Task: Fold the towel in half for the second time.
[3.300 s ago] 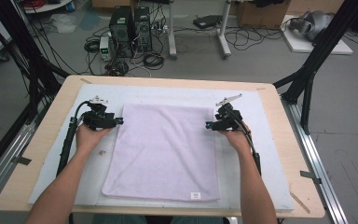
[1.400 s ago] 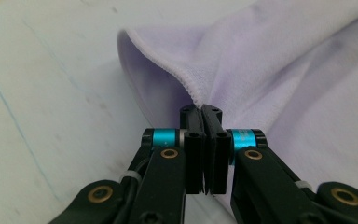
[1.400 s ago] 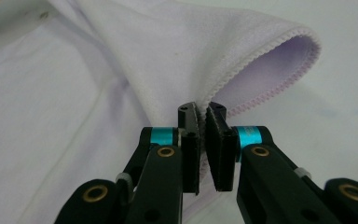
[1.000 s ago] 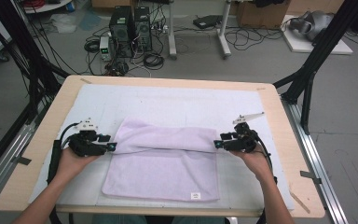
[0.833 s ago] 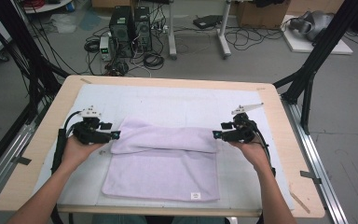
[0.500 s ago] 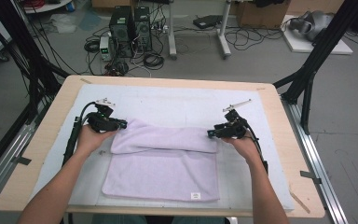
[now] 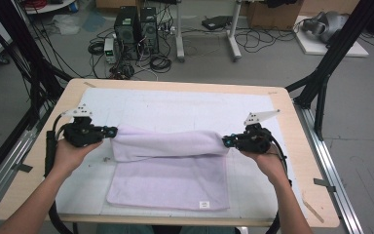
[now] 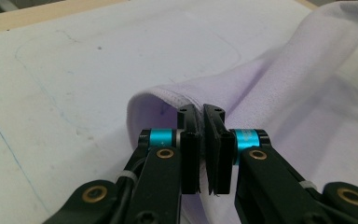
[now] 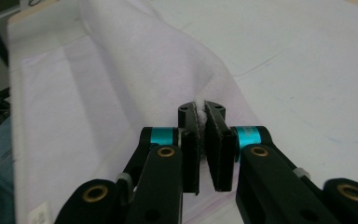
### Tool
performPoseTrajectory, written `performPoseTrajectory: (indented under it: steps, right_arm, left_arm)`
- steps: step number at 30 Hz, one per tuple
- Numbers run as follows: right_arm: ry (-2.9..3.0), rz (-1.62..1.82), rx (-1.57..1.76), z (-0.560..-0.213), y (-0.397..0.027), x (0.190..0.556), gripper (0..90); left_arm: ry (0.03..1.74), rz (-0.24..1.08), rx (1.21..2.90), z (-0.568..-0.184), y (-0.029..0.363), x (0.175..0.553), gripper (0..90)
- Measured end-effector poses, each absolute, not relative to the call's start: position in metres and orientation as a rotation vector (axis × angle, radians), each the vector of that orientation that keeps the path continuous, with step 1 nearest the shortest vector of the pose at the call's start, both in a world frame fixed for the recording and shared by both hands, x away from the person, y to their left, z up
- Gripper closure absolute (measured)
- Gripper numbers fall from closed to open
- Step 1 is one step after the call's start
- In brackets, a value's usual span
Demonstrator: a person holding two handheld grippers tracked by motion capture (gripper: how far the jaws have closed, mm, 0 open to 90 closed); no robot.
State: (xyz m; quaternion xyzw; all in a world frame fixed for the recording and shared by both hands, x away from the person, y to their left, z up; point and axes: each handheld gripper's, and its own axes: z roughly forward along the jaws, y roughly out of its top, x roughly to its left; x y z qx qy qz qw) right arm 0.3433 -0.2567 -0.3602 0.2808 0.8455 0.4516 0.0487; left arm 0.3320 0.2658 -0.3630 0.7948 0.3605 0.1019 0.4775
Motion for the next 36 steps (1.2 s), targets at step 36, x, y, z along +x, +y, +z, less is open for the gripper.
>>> performPoseTrajectory:
  steps: [36]
  right_arm:
    - [2.74,1.114,0.663,-0.42,-0.229,0.291,83.9]
  left_arm:
    - [0.681,0.173,2.293,-0.423,0.236,0.279,67.7]
